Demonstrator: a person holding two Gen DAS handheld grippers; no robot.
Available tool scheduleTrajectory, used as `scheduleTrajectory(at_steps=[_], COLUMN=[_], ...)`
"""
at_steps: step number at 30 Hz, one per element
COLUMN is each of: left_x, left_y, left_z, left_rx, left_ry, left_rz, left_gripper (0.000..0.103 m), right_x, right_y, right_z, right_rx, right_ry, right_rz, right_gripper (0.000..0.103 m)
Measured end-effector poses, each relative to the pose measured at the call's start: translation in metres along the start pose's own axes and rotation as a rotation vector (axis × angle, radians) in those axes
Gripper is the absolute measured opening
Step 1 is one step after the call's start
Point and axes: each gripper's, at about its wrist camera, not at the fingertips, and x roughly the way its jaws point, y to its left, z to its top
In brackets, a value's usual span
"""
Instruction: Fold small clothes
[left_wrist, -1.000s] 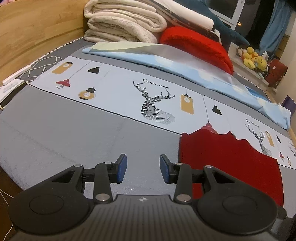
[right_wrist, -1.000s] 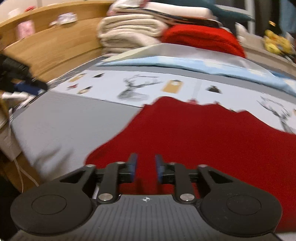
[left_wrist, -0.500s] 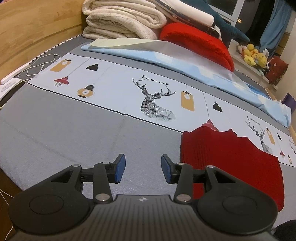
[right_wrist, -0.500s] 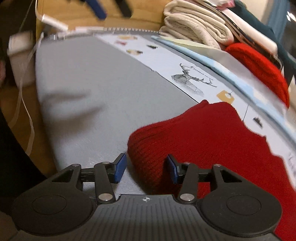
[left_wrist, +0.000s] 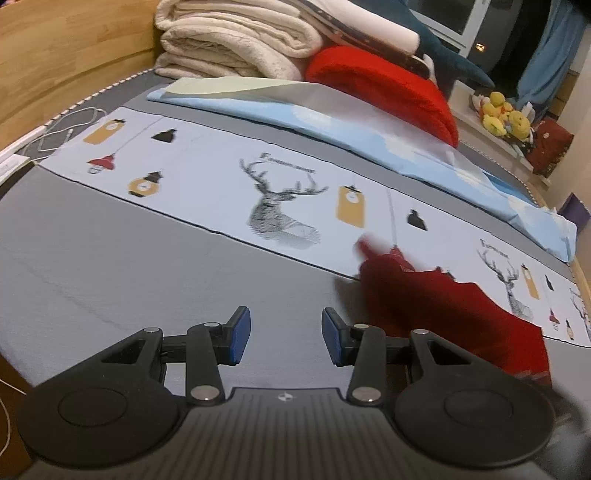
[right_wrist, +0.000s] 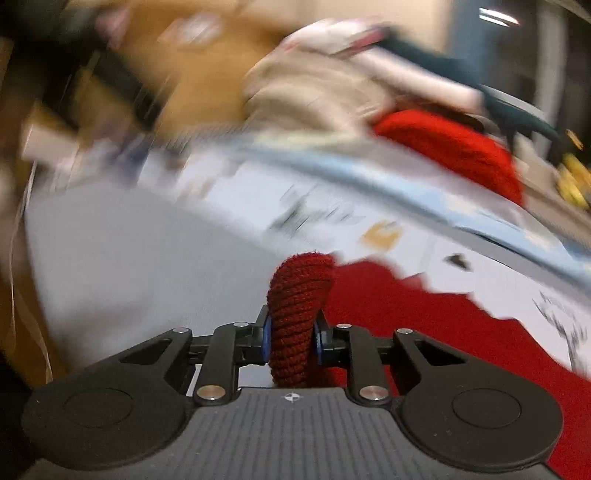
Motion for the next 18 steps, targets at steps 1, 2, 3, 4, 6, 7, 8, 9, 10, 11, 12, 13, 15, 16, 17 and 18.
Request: scheduleTrajectory(at_steps=[1, 2, 3, 4, 6, 7, 8, 9, 10, 11, 12, 13, 15, 16, 17, 18], left_x=[0.001, 0.002, 0.004, 0.006, 0.011, 0.014, 0.018, 0.021, 0.025, 0.028, 0.03, 0.033, 0.038, 0.042, 0.044, 0.047], left_y=[-0.01, -0.02, -0.031, -0.044, -0.071, -0.086, -0.103, -0.117, -0.133, -0.148, -0.163, -0.175, -0.198, -0.206, -0.214, -0.222], left_z=[-0.001, -0.002, -0.003, -0.005, -0.011, -0.015, -0.02, -0.024, -0.028, -0.033, -0.038, -0.043, -0.054, -0.059, -0.064, -0.068], left_rx=[0.005, 0.011, 0.017, 0.021, 0.032, 0.046, 0.067, 0.088, 0.114, 0.141, 0.167, 0.191, 0.238, 0.257, 0.275, 0.294], left_ry=[0.0, 0.001, 0.004, 0.006, 0.013, 0.022, 0.034, 0.042, 0.05, 0.054, 0.057, 0.059, 0.073, 0.08, 0.086, 0.093], left_rz=[-0.009, -0.018, -0.029, -0.043, -0.08, -0.097, -0.109, -0.119, -0.128, -0.137, -0.147, -0.156, -0.166, -0.171, -0.177, -0.181], left_gripper=[0.047, 0.047, 0.047, 0.047, 0.047, 0.047, 0.047, 0.047, 0.047, 0.047, 0.047, 0.047, 0.047, 0.047, 0.047, 0.047], right_x=[-0.017, -0.032, -0.05, -0.071, -0.105, -0.122, -0.136, -0.145, -0.153, -0.156, -0.161, -0.165, -0.173, -0.18, -0.187, -0.191], right_y=[-0.024, -0.046, -0.071, -0.1, -0.146, -0.17, -0.193, -0.212, -0.236, -0.259, -0.283, -0.299, -0.32, -0.324, -0.326, -0.326], right_z=[0.007, 0.011, 0.011, 0.008, -0.008, -0.02, -0.035, -0.049, -0.067, -0.086, -0.109, -0.126, -0.147, -0.144, -0.135, -0.126], right_rx=[0.085, 0.153, 0.223, 0.3, 0.409, 0.463, 0.518, 0.572, 0.651, 0.741, 0.871, 0.971, 1.084, 1.083, 1.044, 0.999], right_ry=[-0.049, -0.087, -0.125, -0.161, -0.192, -0.188, -0.163, -0.124, -0.057, 0.022, 0.105, 0.163, 0.218, 0.198, 0.179, 0.164], right_rz=[-0.026, -0.059, -0.106, -0.169, -0.294, -0.371, -0.454, -0.518, -0.569, -0.587, -0.598, -0.604, -0.573, -0.558, -0.546, -0.548], right_gripper=[0.02, 0.019, 0.019, 0.018, 0.017, 0.017, 0.017, 0.016, 0.017, 0.017, 0.017, 0.019, 0.028, 0.035, 0.041, 0.042])
